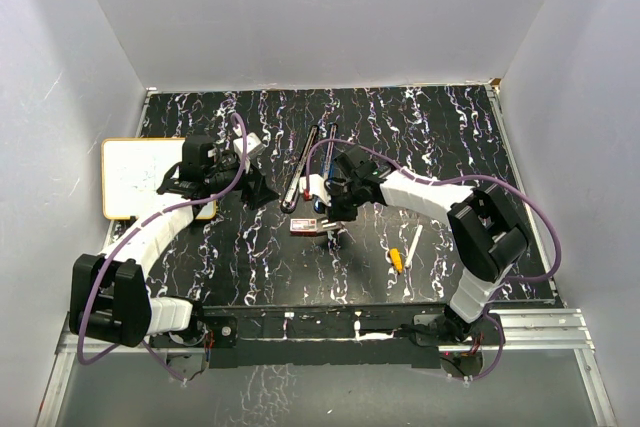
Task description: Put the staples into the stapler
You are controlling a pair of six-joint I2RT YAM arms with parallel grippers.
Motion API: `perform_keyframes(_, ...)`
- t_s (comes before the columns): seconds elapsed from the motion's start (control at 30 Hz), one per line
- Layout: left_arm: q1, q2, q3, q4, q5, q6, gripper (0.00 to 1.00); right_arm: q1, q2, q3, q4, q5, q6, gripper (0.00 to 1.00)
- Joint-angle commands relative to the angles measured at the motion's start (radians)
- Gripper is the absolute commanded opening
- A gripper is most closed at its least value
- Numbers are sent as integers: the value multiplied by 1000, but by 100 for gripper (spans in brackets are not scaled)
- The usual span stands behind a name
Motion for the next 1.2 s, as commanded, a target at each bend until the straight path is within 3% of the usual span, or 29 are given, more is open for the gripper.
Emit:
perform_keyframes(0.0, 5, -42, -10, 6, 20, 14, 69, 5, -12, 20, 62, 4, 22, 15)
perform_keyframes(1.17, 7, -38, -11, 3, 23, 15, 69, 29, 89, -27, 75, 88, -51, 22)
